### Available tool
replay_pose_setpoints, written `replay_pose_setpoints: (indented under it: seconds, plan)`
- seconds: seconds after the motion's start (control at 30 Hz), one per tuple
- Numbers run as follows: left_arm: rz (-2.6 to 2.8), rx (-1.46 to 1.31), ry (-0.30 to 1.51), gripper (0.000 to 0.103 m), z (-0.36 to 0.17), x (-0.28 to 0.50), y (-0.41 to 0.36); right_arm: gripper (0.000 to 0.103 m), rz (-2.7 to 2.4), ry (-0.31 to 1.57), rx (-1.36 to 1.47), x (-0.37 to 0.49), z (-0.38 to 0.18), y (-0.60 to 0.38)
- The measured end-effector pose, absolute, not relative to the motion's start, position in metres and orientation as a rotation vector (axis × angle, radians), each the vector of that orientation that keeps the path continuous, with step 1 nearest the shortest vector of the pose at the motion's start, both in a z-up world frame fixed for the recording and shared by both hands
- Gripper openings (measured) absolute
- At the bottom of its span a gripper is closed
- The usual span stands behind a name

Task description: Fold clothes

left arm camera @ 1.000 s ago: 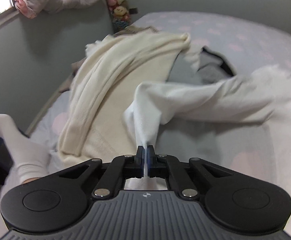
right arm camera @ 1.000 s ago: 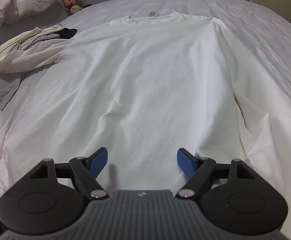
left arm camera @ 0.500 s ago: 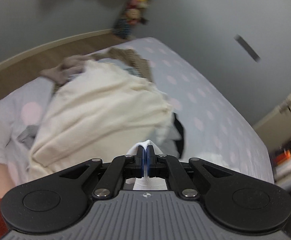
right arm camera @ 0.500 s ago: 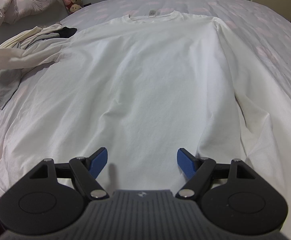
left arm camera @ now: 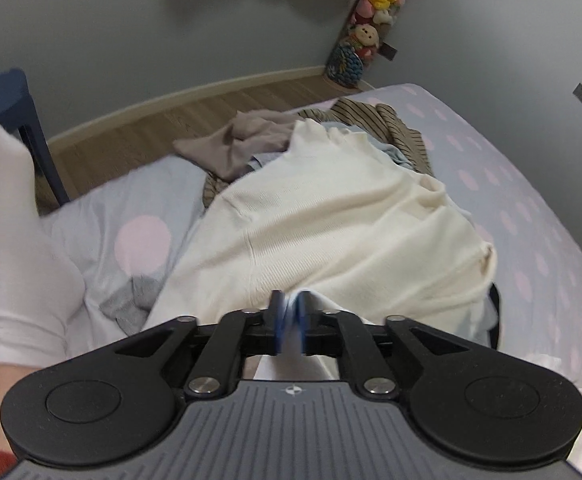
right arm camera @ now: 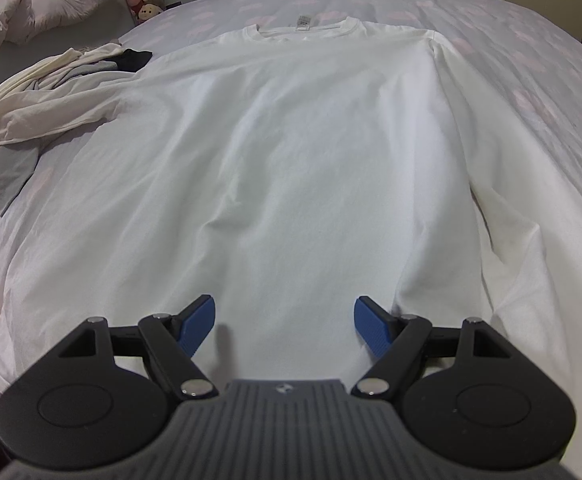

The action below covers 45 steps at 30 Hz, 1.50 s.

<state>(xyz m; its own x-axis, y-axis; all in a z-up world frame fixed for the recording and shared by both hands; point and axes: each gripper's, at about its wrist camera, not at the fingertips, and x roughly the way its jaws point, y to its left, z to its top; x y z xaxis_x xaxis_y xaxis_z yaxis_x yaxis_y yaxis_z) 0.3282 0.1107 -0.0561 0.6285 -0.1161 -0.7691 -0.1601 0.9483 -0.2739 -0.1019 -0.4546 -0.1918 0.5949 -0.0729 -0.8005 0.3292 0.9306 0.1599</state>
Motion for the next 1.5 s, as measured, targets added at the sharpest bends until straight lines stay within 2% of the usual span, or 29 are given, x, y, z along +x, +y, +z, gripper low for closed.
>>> replay_pose_setpoints:
  seconds: [0.27,0.57,0.67,0.87,0.93,1.07,1.17,1.43,1.47,1.5]
  plan:
    - [0.043,-0.179,0.812,0.020,-0.025,0.310,0.122,0.079,-0.236,0.913,0.310,-0.100,-0.192,-0.455]
    - [-0.105,0.294,0.656,0.020,-0.017,0.253,0.065,0.079,-0.232,0.903,0.313,-0.101,-0.191,-0.454]
    - [-0.187,0.418,0.543,0.021,-0.025,0.233,0.050,0.079,-0.232,0.898,0.315,-0.101,-0.190,-0.453]
    - [-0.237,0.432,0.575,0.039,-0.038,0.226,0.037,0.079,-0.232,0.897,0.317,-0.100,-0.190,-0.453]
    - [-0.243,0.517,0.576,0.054,-0.048,0.223,0.031,0.079,-0.232,0.896,0.317,-0.100,-0.191,-0.453]
    - [-0.209,0.667,0.560,0.053,-0.072,0.219,0.021,0.079,-0.231,0.897,0.317,-0.100,-0.191,-0.453]
    - [-0.222,0.791,0.534,0.048,-0.093,0.217,0.016,0.079,-0.231,0.898,0.317,-0.100,-0.191,-0.454]
    - [-0.194,0.995,0.501,0.047,-0.133,0.221,0.009,0.079,-0.233,0.906,0.313,-0.098,-0.192,-0.454]
    - [-0.181,1.001,0.503,0.045,-0.133,0.224,0.010,0.079,-0.234,0.908,0.312,-0.098,-0.192,-0.454]
    - [-0.183,0.992,0.506,0.038,-0.131,0.225,0.011,0.079,-0.234,0.909,0.312,-0.098,-0.192,-0.454]
